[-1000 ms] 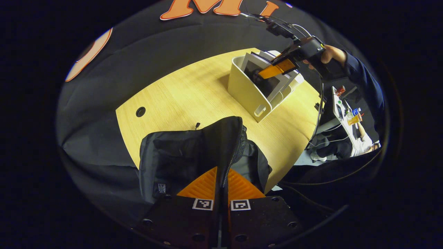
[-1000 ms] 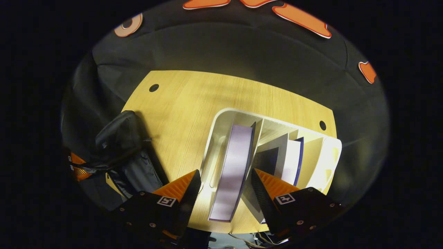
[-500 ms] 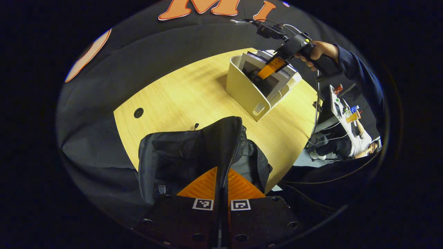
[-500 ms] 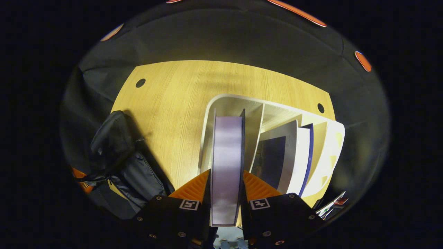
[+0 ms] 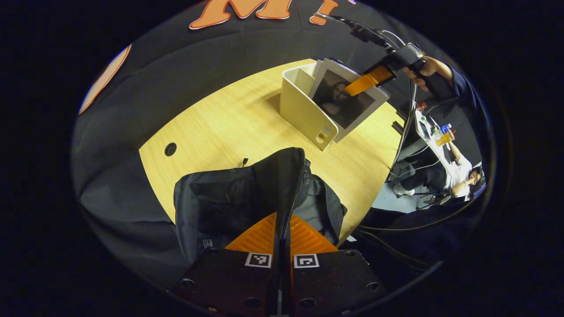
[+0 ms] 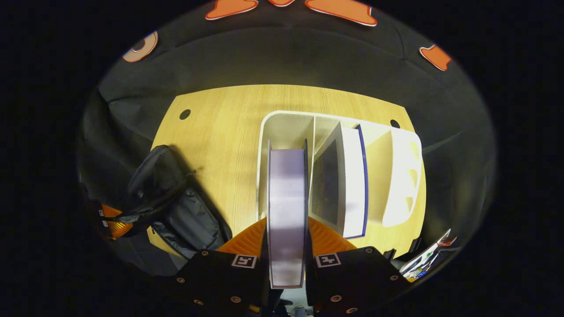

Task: Open the schoolbag, grab two books from the bookshelf and put them into the schoolbag.

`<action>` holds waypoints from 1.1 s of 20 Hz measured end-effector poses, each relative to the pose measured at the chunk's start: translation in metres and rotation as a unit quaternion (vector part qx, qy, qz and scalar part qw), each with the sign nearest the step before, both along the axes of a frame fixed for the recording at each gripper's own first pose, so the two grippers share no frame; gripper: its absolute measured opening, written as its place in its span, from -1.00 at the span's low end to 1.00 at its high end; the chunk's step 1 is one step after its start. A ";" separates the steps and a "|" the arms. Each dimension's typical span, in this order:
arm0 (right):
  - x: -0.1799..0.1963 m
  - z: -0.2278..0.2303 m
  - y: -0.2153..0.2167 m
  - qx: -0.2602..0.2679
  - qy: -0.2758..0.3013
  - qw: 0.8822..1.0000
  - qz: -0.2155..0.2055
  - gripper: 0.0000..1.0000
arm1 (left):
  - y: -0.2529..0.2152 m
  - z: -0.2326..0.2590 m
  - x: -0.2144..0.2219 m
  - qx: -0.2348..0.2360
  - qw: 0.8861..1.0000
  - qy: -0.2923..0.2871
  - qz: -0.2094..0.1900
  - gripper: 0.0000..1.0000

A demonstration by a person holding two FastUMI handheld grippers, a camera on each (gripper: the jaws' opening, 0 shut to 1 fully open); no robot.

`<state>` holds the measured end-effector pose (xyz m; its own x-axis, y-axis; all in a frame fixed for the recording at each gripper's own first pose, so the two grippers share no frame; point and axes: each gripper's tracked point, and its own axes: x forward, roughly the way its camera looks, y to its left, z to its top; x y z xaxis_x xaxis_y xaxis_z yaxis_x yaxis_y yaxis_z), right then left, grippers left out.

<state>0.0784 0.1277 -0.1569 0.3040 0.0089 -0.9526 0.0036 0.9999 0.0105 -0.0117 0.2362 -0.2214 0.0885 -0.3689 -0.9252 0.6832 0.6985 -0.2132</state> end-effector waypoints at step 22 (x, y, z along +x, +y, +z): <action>-0.148 0.012 0.005 0.125 -0.036 0.989 -0.066 -0.33 | -0.013 -0.014 -0.002 0.003 1.000 0.016 0.001 -0.91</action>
